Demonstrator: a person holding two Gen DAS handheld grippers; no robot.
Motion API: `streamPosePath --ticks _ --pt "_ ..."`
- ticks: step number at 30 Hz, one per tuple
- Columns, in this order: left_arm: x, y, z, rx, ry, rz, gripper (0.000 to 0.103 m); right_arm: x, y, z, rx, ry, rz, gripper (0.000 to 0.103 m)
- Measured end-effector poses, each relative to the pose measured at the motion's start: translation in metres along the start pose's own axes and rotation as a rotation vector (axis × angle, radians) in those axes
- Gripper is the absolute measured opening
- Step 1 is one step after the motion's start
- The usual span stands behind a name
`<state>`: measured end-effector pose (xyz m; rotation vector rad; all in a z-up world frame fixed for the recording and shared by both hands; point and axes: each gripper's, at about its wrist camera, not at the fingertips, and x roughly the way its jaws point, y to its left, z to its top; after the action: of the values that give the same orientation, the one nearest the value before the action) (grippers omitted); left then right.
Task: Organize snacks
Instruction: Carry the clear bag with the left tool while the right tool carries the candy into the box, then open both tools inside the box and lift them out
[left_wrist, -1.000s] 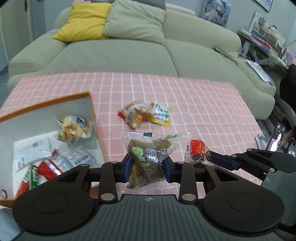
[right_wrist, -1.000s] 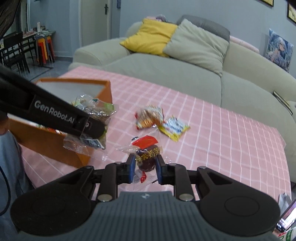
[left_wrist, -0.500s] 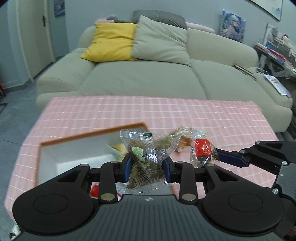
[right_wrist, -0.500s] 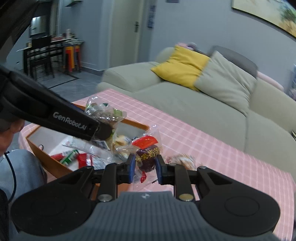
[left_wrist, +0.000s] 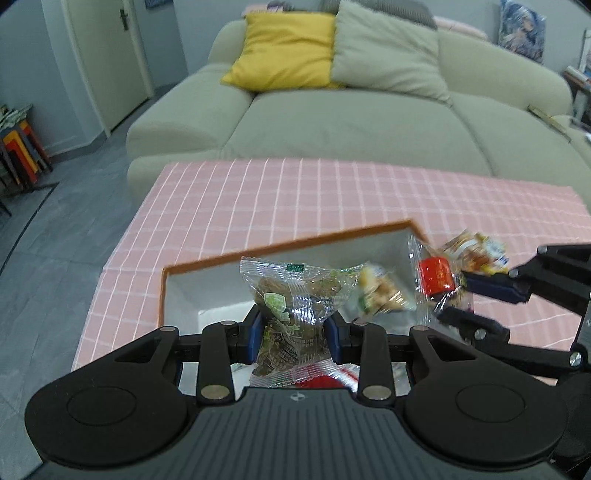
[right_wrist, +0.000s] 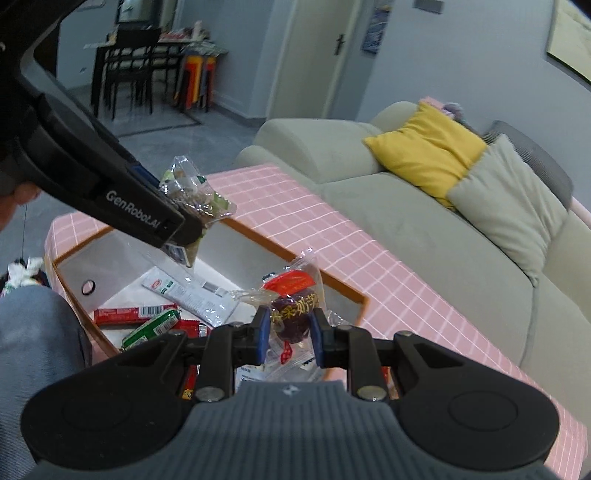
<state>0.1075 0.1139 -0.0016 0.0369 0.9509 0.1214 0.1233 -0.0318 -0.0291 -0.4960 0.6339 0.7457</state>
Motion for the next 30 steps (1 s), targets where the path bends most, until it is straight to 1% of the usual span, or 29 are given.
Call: streamPosePath --ticks 8,13,17,21,25,30 --pt "0.044 0.020 -0.013 0.007 0.114 0.023 0.038 0.051 0.019 0.008 -0.096 0.091 0.039 0.020" --pt "0.066 0.026 -0.019 0.000 0.165 0.036 0.038 0.082 0.025 0.006 -0.113 0.181 0.046 0.020" --pt "0.078 0.026 -0.022 0.005 0.194 0.052 0.038 0.099 0.030 0.007 -0.141 0.218 0.050 0.020" --pt "0.091 0.027 -0.021 0.014 0.226 0.064 0.038 0.112 0.035 0.005 -0.174 0.247 0.024 0.021" --pt "0.103 0.027 -0.023 0.025 0.255 0.071 0.038 0.117 0.038 0.006 -0.198 0.247 0.021 0.023" --pt "0.116 0.033 -0.028 0.012 0.287 0.087 0.038 0.116 0.041 0.008 -0.218 0.240 0.018 0.024"
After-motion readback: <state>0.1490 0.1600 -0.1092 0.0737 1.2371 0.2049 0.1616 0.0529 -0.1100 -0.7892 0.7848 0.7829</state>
